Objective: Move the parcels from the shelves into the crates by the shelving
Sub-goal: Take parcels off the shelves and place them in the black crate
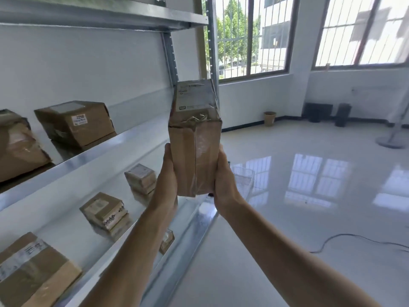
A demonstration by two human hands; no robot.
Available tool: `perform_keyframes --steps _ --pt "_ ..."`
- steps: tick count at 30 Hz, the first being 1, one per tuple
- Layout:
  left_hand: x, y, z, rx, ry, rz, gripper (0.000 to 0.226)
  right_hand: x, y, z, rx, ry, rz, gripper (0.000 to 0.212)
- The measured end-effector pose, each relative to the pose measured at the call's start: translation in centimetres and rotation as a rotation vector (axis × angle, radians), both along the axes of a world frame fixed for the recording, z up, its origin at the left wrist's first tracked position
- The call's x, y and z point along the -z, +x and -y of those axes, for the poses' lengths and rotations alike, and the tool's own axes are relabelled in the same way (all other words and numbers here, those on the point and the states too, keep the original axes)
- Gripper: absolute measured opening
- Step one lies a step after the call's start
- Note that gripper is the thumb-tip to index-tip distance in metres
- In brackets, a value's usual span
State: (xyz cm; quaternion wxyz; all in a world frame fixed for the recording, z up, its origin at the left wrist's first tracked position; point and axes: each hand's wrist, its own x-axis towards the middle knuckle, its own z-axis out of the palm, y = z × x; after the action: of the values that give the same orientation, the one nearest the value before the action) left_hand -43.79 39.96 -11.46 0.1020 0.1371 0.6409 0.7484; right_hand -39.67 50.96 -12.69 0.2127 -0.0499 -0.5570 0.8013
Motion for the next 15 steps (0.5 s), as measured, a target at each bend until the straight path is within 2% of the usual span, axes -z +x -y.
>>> perform_keyframes --steps 7,8,11,15 --pt "3.5 -0.1 -6.8 0.248 0.046 0.129 0.047 3.3 3.1 -5.6 0.227 -0.033 -0.008 0.055" --pt "4.0 0.4 -7.9 0.296 0.042 0.133 0.048 4.0 3.6 -6.4 0.266 -0.042 0.014 0.055" --pt "5.0 1.4 -9.8 0.431 0.035 0.155 0.071 4.9 5.0 -7.7 0.333 -0.091 0.024 0.064" --pt "6.6 2.2 -13.4 0.393 0.011 0.120 0.050 6.5 6.7 -11.1 0.412 -0.100 0.046 0.055"
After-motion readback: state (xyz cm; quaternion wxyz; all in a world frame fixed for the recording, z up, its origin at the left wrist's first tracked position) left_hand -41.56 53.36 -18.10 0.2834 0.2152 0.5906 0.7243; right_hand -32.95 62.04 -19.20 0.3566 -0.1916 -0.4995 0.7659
